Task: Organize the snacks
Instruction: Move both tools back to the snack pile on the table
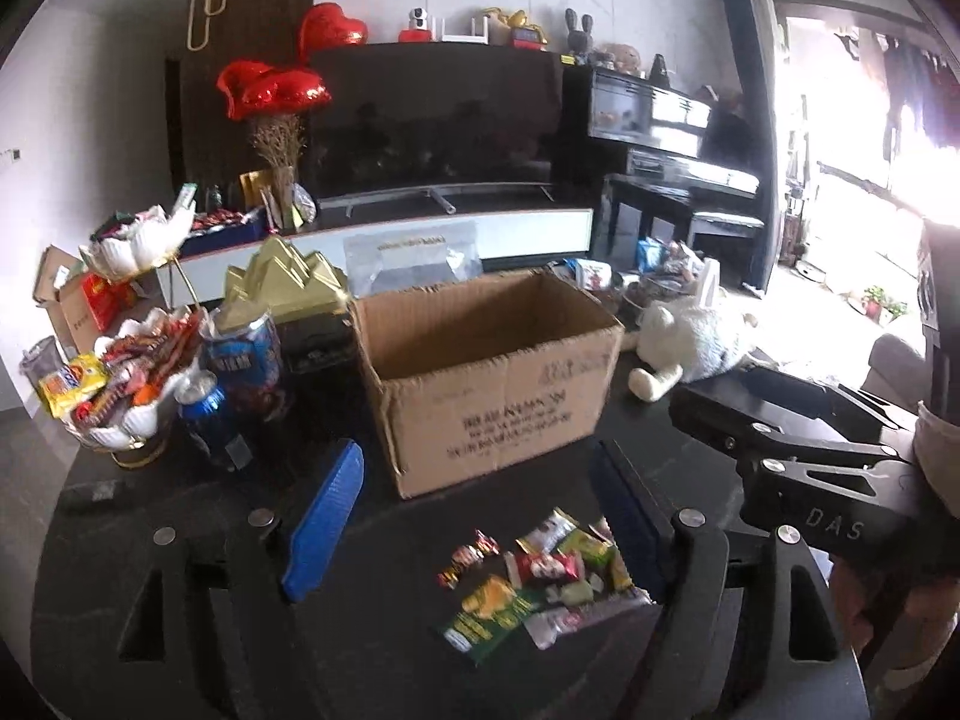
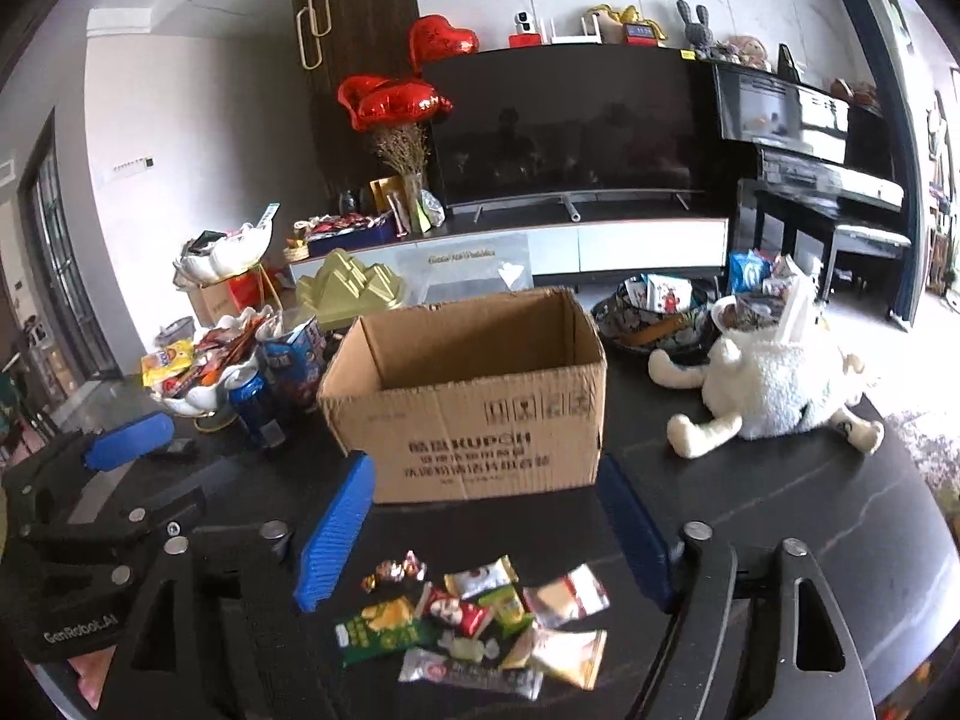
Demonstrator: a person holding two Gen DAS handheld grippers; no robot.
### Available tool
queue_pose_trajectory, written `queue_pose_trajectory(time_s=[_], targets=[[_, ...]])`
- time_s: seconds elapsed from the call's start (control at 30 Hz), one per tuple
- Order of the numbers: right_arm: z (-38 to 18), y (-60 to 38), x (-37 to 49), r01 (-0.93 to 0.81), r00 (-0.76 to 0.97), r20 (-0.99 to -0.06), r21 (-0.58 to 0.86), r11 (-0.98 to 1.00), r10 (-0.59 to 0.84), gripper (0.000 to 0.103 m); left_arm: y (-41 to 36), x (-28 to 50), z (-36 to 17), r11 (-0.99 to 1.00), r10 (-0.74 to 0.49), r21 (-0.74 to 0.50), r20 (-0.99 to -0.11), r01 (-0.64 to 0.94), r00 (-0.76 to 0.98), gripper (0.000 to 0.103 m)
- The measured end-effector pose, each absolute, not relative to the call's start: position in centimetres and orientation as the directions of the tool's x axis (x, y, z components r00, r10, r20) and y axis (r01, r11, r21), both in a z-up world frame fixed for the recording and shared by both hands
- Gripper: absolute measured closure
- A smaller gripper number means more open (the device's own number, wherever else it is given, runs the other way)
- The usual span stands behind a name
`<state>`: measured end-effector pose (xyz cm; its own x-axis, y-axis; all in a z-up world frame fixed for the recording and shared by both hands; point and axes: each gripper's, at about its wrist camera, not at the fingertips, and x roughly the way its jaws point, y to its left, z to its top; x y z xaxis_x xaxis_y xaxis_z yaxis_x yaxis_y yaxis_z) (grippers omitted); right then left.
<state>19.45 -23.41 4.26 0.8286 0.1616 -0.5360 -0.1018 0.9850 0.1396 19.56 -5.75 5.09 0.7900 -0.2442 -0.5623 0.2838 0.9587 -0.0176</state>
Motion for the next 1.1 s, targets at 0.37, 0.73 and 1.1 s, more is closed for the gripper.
queue_pose_trajectory(time_s=[0.37,0.73,1.1], targets=[[1.5,-24.9,16.7,-0.060,0.824,-0.557,0.101,0.993,0.106,0.024,-7.3,17.3,1.4,0.950,-0.237,0.024,-0.596,0.312,0.767,0.025],[-2.2,-25.9,15.9,-0.015,0.774,-0.627,0.113,0.993,0.083,0.024,-8.3,17.3,-1.7,0.936,-0.267,0.004,-0.648,0.353,0.714,0.025],[-6.5,-26.5,16.7,0.026,0.705,-0.702,0.171,0.985,0.103,0.024,-8.8,18.7,-4.6,0.928,-0.268,0.005,-0.687,0.374,0.676,0.026]])
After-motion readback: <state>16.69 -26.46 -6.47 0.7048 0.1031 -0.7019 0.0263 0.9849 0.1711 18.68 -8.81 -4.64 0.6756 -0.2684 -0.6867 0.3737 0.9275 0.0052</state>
